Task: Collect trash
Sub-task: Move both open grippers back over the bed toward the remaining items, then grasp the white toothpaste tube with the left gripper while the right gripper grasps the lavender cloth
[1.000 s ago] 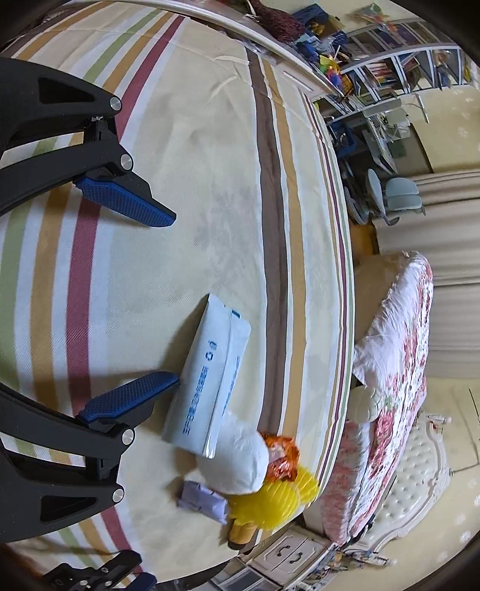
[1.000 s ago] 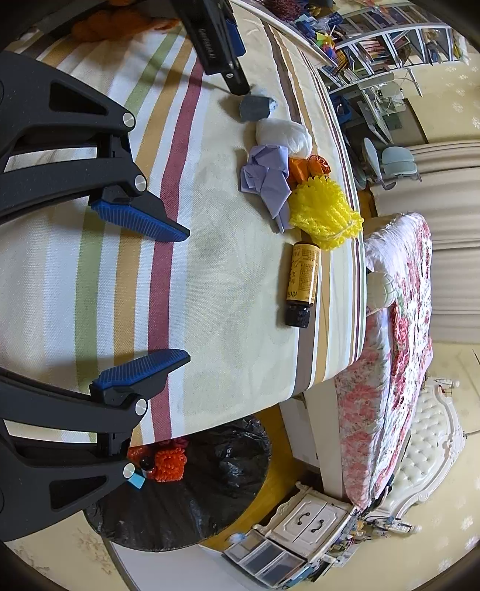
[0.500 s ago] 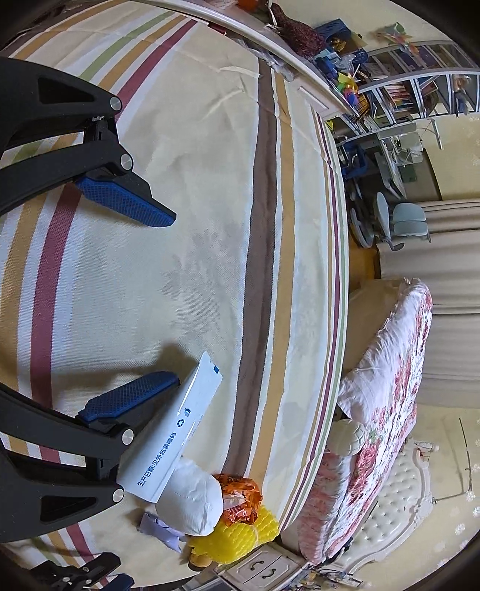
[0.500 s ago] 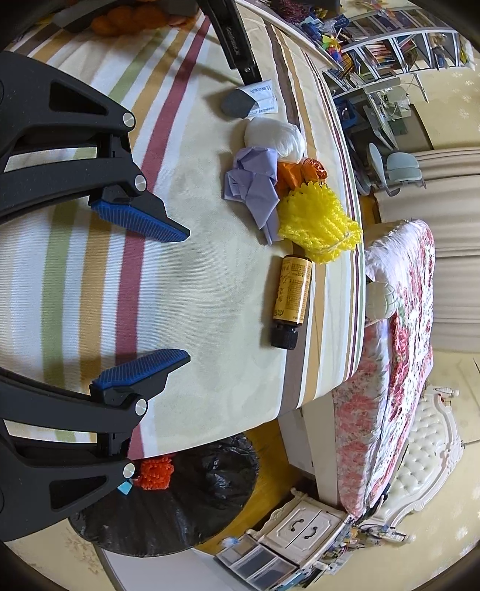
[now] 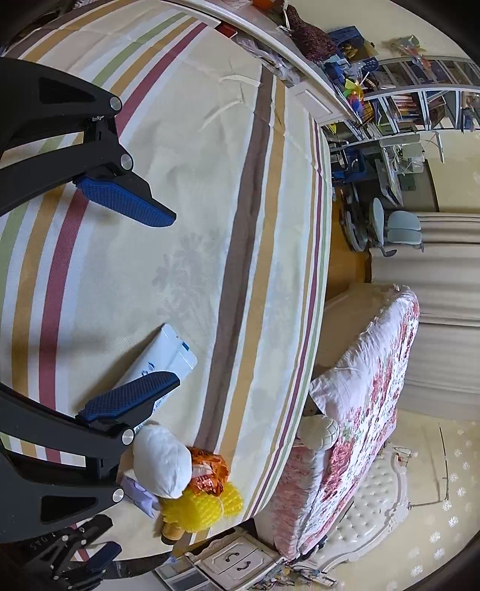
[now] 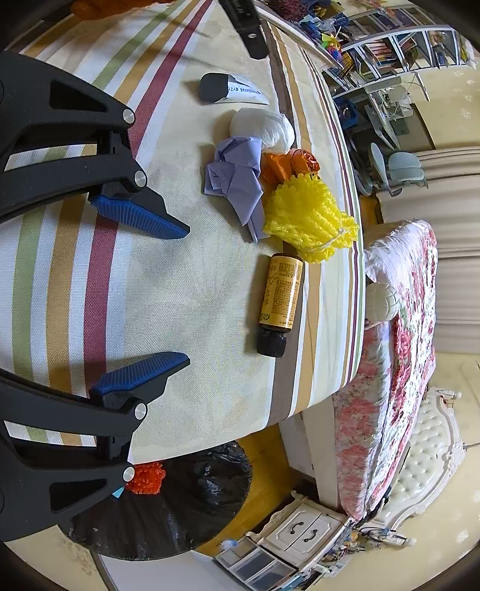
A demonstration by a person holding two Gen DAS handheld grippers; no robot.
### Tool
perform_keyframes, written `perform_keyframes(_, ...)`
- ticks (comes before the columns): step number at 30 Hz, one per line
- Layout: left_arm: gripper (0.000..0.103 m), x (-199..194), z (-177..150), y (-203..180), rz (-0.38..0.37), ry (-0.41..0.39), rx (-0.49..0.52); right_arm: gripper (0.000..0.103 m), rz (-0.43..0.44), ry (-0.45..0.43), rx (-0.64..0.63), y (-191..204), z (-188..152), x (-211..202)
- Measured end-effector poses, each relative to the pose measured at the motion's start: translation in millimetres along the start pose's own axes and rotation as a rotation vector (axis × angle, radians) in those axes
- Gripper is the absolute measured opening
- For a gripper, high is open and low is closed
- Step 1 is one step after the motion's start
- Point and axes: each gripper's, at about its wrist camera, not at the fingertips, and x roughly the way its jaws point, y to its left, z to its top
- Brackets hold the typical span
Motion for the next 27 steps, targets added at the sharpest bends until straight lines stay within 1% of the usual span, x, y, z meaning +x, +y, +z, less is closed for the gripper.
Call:
perform_keyframes(3, 0.078, 5.7, 3.2, -18.3, -0.003, -0.004, 0.034, 0.063, 0.000, 0.001, 0.001, -0.1, -1.0, -0.4)
perform_keyframes(8, 0.078, 25.6, -4.3, -34.7, 0.004, 0.056, 0.069, 0.063, 0.002, -0.001, 0.004, -0.2, -1.3, -0.3)
perform_keyframes(13, 0.078, 28.1, -16.7, -30.5, 0.010, 0.089, 0.098, 0.064, 0.005, -0.001, 0.004, -0.5, -1.3, -0.1)
perform_keyframes(16, 0.078, 27.2, -22.4, -21.2, 0.007, 0.103, 0.094, 0.065, 0.005, -0.001, 0.004, -0.5, -1.2, -0.1)
perform_keyframes(19, 0.078, 25.5, -23.9, -13.0, -0.001, 0.104, 0.079, 0.065, 0.003, -0.001, 0.002, -0.6, -1.6, -0.1)
perform_keyframes(23, 0.078, 26.7, -23.1, -13.9, -0.021, 0.101, 0.088, 0.065, 0.001, -0.001, 0.000, -0.4, -2.3, -0.3)
perform_keyframes(24, 0.076, 26.7, -22.9, -15.3, -0.030, 0.097, 0.098, 0.065, 0.000, -0.001, 0.000, -0.2, -1.6, -0.2)
perform_keyframes(25, 0.070, 26.6, -23.4, -17.9, -0.036, 0.093, 0.114, 0.065, 0.000, -0.001, -0.001, -0.1, -2.0, -0.2)
perform_keyframes(26, 0.067, 26.2, -24.3, -20.7, -0.035, 0.086, 0.132, 0.065, -0.001, -0.001, -0.001, -0.3, -2.5, -0.5)
perform_keyframes(27, 0.061, 25.4, -25.4, -23.6, -0.045, 0.077, 0.152, 0.065, -0.004, -0.001, -0.004, 0.4, -1.9, -0.4)
